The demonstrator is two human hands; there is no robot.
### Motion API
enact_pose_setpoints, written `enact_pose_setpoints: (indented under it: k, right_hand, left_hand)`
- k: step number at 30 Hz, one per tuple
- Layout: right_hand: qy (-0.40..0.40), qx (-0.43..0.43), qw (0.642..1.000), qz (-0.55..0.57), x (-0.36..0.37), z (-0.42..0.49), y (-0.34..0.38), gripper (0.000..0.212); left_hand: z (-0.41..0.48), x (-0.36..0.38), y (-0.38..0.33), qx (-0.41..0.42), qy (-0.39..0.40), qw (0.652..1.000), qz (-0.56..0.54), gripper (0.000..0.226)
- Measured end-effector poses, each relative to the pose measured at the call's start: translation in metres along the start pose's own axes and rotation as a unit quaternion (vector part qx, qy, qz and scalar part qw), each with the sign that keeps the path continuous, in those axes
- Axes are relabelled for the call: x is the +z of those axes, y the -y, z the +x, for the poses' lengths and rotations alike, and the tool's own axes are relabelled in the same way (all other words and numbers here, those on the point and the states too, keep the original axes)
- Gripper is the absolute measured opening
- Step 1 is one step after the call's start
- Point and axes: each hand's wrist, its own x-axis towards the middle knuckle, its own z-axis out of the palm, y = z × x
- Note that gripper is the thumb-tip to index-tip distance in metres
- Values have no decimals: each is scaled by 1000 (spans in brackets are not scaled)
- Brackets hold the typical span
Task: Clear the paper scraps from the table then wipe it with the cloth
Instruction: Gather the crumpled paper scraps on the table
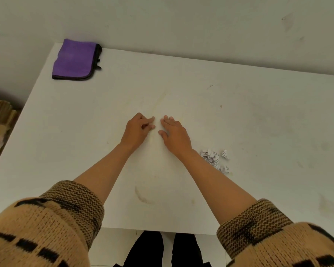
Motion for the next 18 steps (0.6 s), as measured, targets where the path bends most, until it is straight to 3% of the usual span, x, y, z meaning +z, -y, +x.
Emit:
enact_pose_setpoints:
  k: [4,9,18]
  right_hand:
    - [-2,-2,1000,3,1,0,-1,47]
    - [-2,-8,1000,-2,2,0,-4,46]
    - [23,11,999,20,-3,0,0,48]
  left_hand:
    - [-2,2,-2,-15,-29,999,-43,18]
    - [2,5,-4,-32,-46,998,-20,11]
    - [-4,-7,-15,-52,2,998,-44,7]
